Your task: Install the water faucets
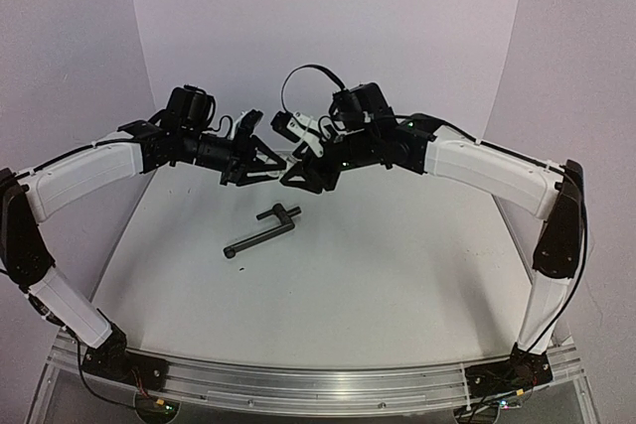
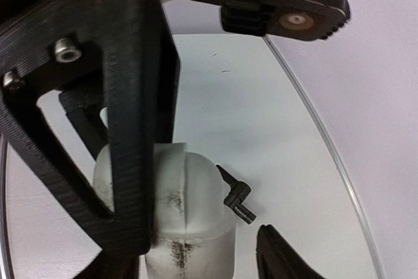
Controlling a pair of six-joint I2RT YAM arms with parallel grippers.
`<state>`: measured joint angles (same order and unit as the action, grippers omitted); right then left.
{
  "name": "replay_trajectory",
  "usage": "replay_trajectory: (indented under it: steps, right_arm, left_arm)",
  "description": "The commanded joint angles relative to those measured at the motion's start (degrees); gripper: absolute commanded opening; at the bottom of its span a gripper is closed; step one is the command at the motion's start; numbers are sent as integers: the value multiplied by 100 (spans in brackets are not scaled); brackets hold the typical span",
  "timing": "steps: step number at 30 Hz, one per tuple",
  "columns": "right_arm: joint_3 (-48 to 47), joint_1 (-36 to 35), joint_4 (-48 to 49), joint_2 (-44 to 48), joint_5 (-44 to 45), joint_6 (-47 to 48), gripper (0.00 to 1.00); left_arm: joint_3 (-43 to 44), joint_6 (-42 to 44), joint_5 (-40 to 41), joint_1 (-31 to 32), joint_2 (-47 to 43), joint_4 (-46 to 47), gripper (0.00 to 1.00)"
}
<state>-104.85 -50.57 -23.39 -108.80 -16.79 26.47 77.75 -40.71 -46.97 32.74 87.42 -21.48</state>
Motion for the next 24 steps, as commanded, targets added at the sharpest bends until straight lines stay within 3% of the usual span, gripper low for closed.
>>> replay_trajectory:
  steps: [1, 3, 6, 10, 14, 24]
  right_arm:
    - [453, 34, 137, 514, 224, -89, 79]
    - [719, 201, 133, 779, 227, -182, 90]
    - [1092, 810, 84, 1215, -242, -490, 98]
    - [1606, 1851, 62, 1903, -941, -1006, 98]
    - [2060, 2643, 78, 2402, -1048, -1488, 98]
    - [2711, 3703, 108, 2759, -1096, -2104, 98]
  left_arm:
    - [476, 236, 134, 39, 35, -96, 20]
    - [618, 386, 222, 50, 123, -283, 18]
    - [858, 735, 456, 128, 298, -647, 16]
    - [1558, 1287, 1107, 414, 764, -1455, 15]
    - [2701, 1787, 2121, 886, 1533, -2490, 12]
    - [4842, 2028, 3934, 1939, 3554, -4108, 9]
